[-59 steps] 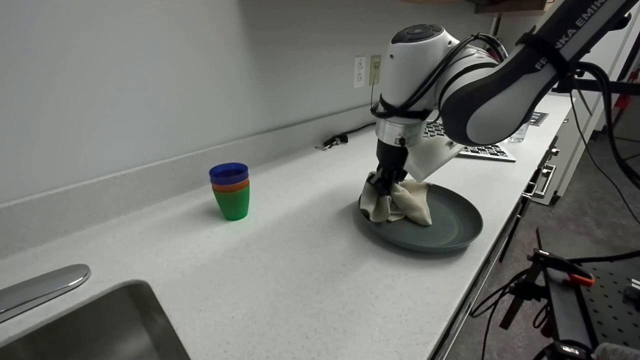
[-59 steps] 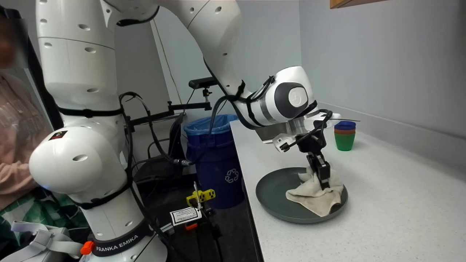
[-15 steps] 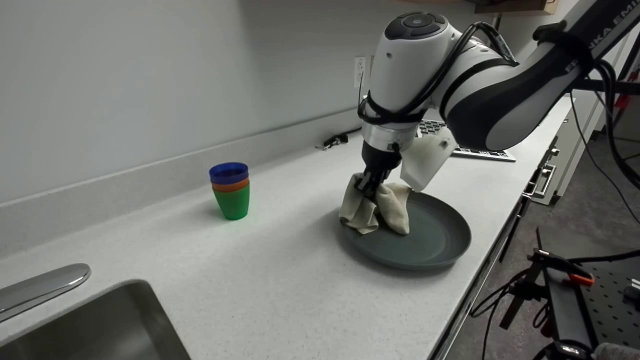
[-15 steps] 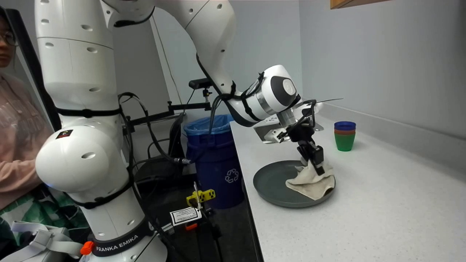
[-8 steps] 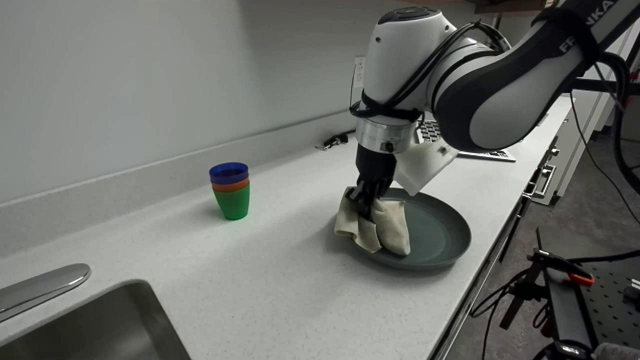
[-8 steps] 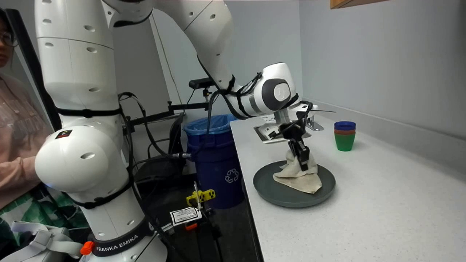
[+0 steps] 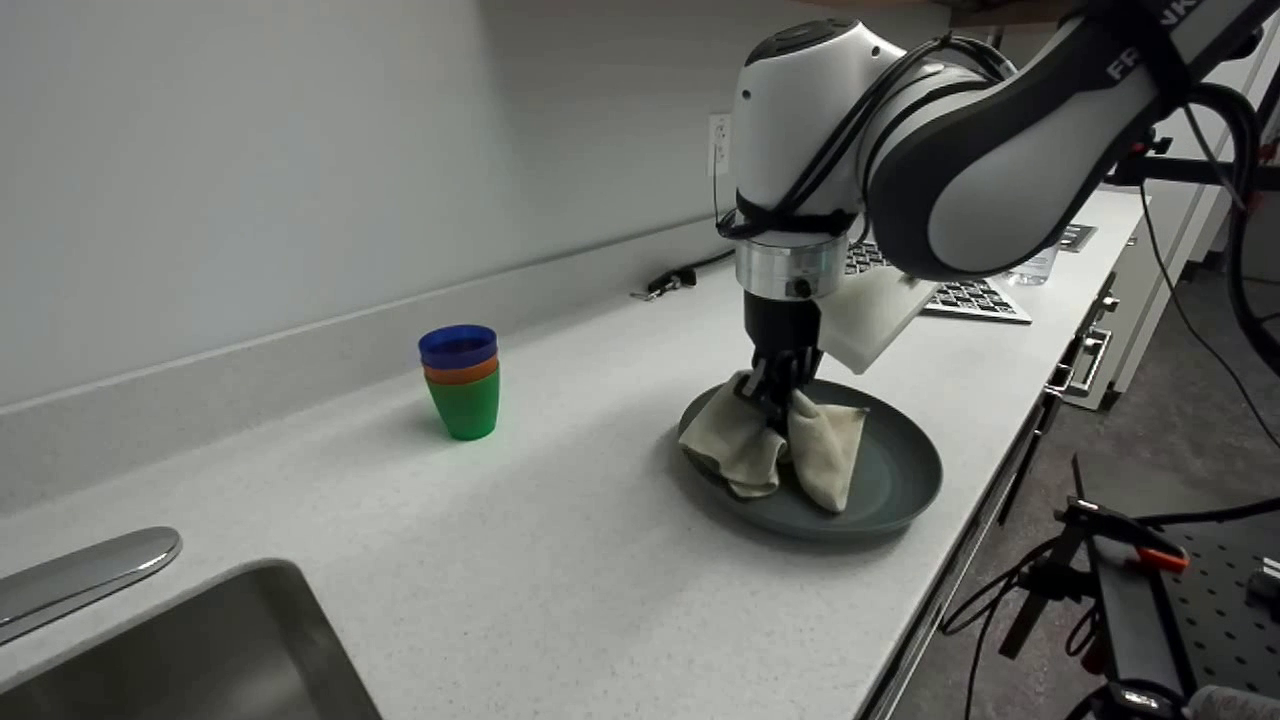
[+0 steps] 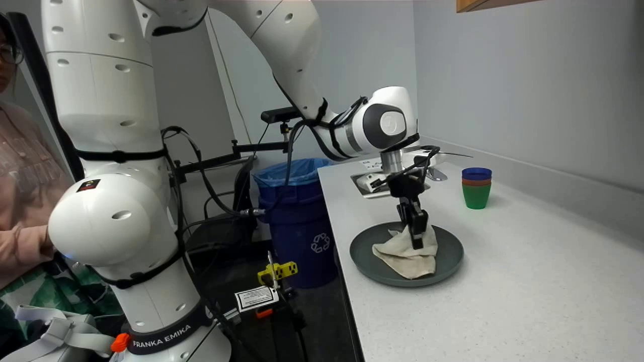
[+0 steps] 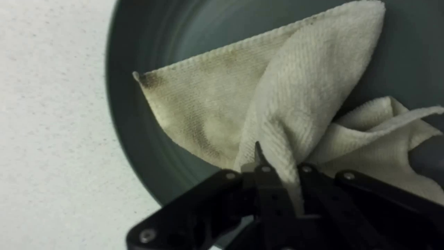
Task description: Pick up the towel and wipe the grey plate
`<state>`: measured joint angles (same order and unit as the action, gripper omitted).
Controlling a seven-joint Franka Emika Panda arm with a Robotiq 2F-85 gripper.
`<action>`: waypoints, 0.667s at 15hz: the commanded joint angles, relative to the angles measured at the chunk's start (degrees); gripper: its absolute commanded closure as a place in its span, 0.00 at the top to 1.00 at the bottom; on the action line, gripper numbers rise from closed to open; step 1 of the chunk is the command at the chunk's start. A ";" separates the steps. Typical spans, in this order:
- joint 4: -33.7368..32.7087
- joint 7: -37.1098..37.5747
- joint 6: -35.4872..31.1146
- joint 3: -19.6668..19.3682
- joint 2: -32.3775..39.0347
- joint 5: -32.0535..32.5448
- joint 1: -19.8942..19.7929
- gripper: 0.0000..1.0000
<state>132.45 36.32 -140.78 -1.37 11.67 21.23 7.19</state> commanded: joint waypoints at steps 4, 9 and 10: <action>-0.58 10.62 2.59 -3.99 -1.83 16.67 0.82 0.02; -3.88 19.54 -2.36 -1.96 -1.01 28.53 1.31 0.02; -4.82 20.75 -3.57 -1.25 -0.80 30.56 1.65 0.02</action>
<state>130.14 52.57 -141.99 -3.91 10.77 46.21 7.56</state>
